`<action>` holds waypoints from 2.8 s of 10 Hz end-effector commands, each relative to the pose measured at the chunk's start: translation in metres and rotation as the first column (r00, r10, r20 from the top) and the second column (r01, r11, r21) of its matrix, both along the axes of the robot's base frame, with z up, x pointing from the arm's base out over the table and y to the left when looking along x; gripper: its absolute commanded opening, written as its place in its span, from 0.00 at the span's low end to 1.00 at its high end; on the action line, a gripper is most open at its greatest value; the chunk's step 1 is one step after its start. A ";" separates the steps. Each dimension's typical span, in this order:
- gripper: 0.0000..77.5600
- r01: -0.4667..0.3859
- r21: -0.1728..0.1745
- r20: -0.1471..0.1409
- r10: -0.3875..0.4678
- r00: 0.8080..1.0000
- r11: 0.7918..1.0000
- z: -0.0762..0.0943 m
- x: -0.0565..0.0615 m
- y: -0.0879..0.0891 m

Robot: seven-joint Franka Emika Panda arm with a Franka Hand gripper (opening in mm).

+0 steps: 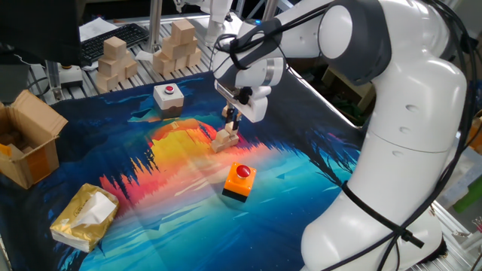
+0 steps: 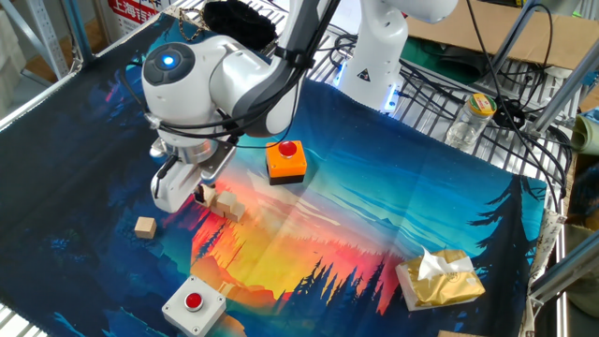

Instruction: Stack the blocks into a pyramid shape

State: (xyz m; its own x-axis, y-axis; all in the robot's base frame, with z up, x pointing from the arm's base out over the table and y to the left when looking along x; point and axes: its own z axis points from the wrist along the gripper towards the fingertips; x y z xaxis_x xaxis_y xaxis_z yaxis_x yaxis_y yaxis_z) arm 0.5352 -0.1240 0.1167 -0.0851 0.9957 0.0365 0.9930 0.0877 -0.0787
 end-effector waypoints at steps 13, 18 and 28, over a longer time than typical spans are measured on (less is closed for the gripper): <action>0.01 0.021 0.009 0.021 -0.021 1.000 1.000 0.002 -0.012 0.011; 0.01 -0.009 0.001 0.045 0.009 0.999 1.000 0.000 -0.016 0.011; 0.01 0.005 0.004 0.049 -0.006 0.999 1.000 -0.002 -0.016 0.011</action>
